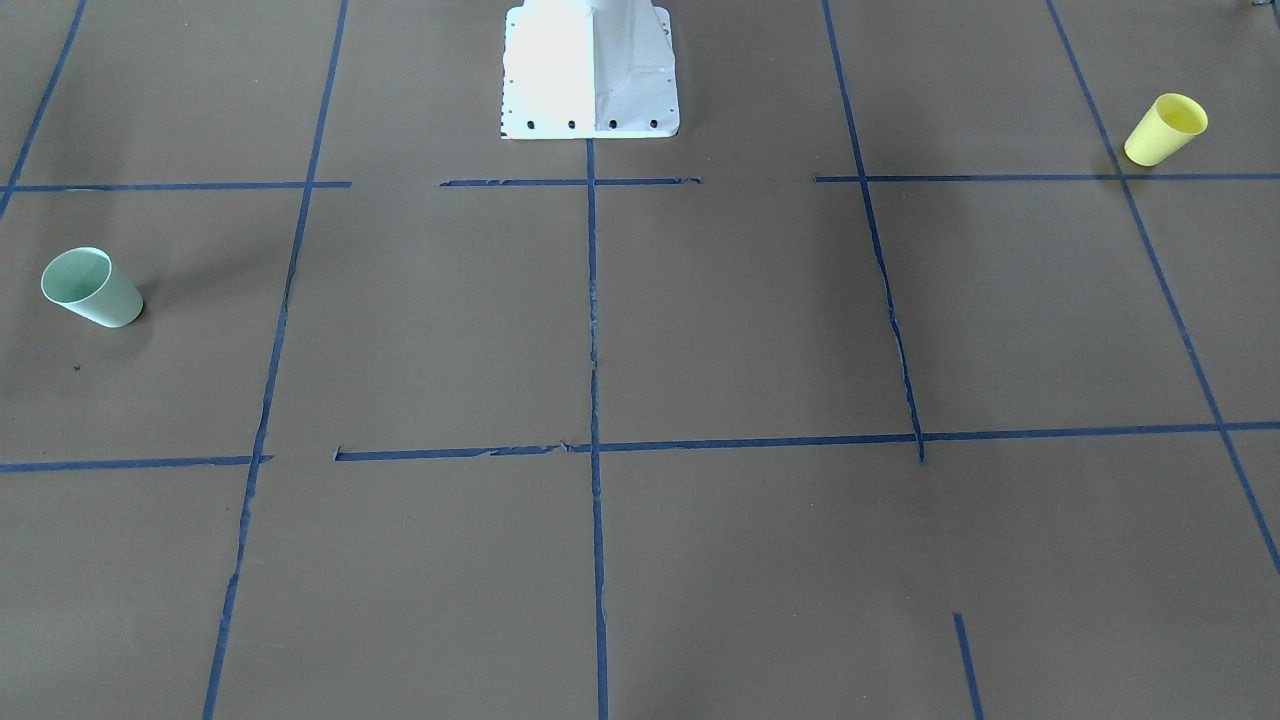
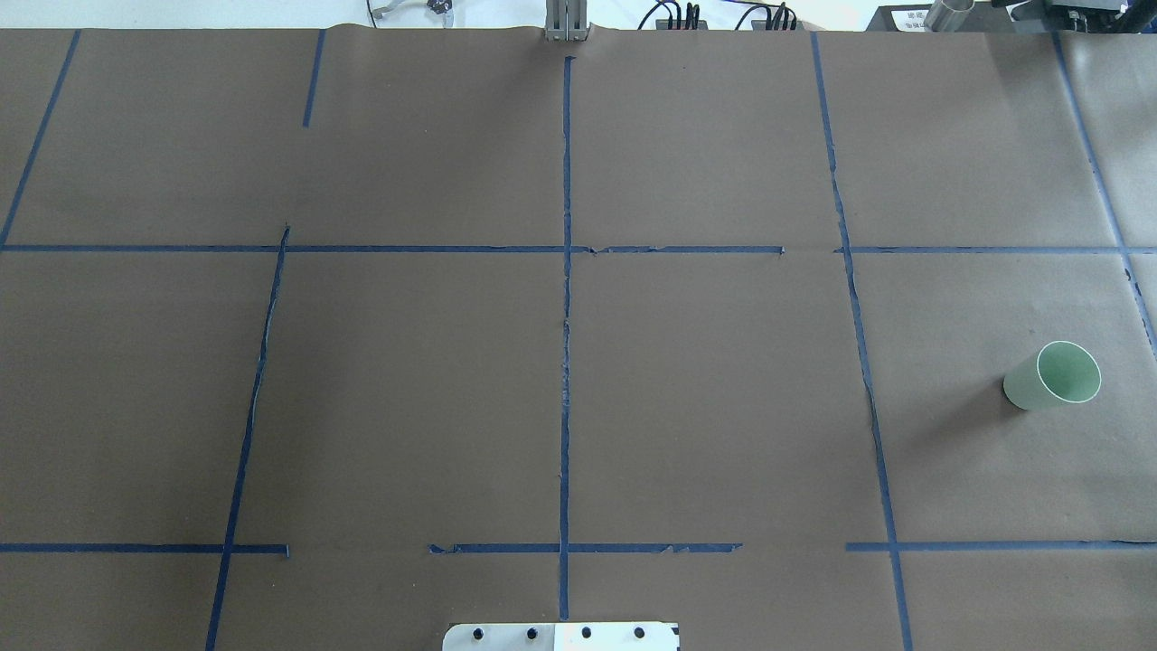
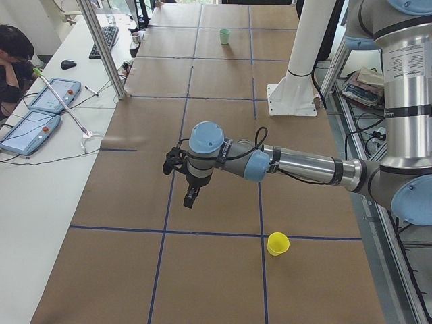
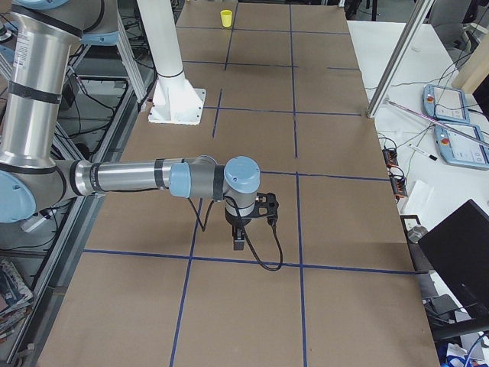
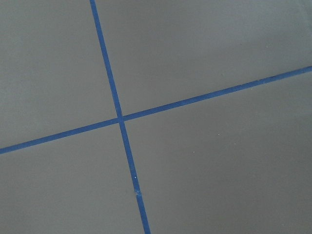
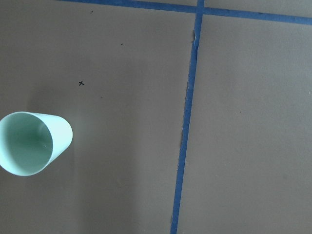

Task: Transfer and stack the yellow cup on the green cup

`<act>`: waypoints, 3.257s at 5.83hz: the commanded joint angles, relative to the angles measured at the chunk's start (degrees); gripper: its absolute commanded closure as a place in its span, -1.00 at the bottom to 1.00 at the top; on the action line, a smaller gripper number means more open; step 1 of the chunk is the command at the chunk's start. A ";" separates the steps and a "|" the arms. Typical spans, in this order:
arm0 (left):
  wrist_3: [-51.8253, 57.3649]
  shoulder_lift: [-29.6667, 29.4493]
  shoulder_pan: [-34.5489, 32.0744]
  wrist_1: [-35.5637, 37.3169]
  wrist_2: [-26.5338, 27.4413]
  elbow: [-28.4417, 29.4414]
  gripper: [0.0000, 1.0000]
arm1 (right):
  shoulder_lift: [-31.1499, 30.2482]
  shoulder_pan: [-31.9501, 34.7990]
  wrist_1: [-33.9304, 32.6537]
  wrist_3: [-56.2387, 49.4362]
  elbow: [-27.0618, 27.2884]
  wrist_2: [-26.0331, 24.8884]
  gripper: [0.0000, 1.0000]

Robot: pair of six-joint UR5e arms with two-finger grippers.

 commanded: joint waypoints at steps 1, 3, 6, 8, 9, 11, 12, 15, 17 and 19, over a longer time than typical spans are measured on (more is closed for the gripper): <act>-26.98 2.72 10.46 -13.69 5.60 -3.39 -1.00 | -0.04 0.00 0.00 -0.08 0.00 0.08 -1.00; -49.16 8.42 26.61 -13.76 23.06 -13.39 -1.00 | -0.04 0.00 -0.09 -0.08 -0.09 0.08 -1.00; -79.67 14.14 47.19 -13.15 51.70 -15.63 -1.00 | -0.04 0.00 -0.09 -0.08 -0.53 0.08 -1.00; -111.32 13.47 59.75 9.03 64.57 -15.63 -1.00 | -0.04 -0.09 0.00 -0.17 -0.53 0.08 -1.00; -123.59 13.02 64.18 16.48 64.71 -15.72 -1.00 | -0.04 0.00 -0.09 -0.17 -0.53 0.00 -1.00; -142.78 10.39 67.80 37.45 63.41 -15.81 -1.00 | -0.04 -0.09 0.00 -0.17 -0.53 -0.01 -1.00; -156.01 10.03 71.57 44.70 57.22 -15.98 -1.00 | 0.04 -0.09 0.09 -0.26 -0.53 -0.18 -1.00; -170.37 9.94 81.89 47.40 51.09 -11.19 -1.00 | 0.31 -0.17 0.09 -0.35 -0.53 -0.27 -1.00; -170.30 9.85 81.97 44.36 51.27 -2.92 -1.00 | 0.40 -0.18 0.09 -0.35 -0.53 -0.18 -1.00; -170.21 10.03 83.47 39.17 51.35 3.77 -1.00 | 0.40 -0.18 0.17 -0.35 -0.44 -0.18 -1.00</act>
